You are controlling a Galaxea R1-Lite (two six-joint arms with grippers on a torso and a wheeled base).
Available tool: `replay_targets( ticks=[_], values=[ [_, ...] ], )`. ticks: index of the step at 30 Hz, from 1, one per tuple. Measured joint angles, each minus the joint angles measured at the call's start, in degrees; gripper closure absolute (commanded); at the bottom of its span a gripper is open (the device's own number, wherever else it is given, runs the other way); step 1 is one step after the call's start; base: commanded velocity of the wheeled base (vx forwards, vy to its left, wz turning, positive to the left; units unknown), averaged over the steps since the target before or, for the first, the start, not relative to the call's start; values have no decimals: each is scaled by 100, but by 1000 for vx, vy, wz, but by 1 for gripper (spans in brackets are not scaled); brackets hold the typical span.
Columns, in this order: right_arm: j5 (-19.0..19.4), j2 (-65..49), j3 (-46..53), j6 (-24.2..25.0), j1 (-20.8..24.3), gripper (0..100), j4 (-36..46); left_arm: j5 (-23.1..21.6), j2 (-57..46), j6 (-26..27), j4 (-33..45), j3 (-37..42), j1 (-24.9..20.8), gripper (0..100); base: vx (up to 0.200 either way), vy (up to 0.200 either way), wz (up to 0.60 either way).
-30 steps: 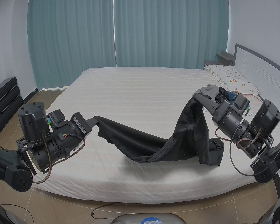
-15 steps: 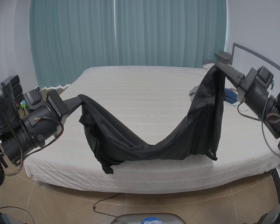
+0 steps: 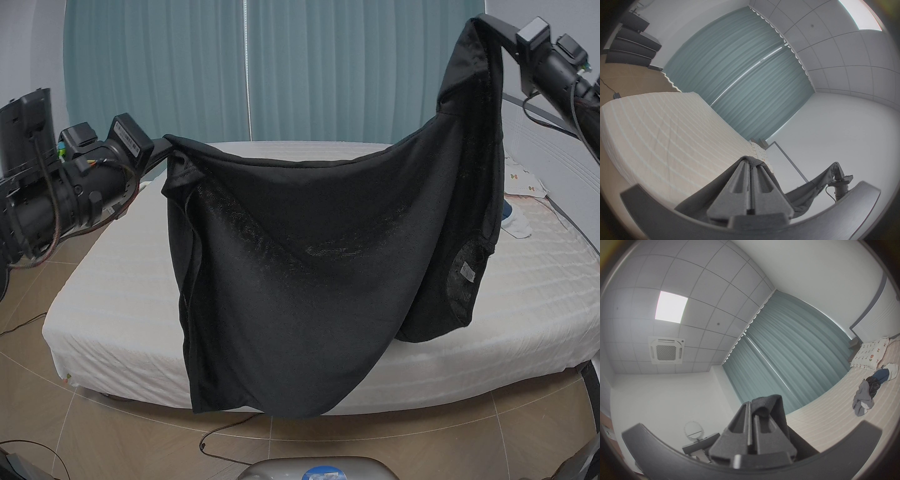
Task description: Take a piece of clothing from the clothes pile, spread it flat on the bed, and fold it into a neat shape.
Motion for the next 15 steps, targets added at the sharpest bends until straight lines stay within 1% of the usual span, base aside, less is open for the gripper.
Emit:
replay_targets(
  ticks=[5,8,11,15],
  values=[
    [-286,903,-695,-229,-121,100,-62,-34,606,-4,39,-418,268,100,200,0,0],
    [-393,1331,-936,-306,-158,100,-191,-157,909,-6,57,-600,367,100,200,0,0],
    [-436,1686,-1047,-339,-178,100,-304,-256,1191,-9,55,-744,419,100,200,0,0],
    [-447,2042,-1097,-350,-187,100,-446,-274,1541,-6,46,-881,447,100,200,0,0]
  ],
)
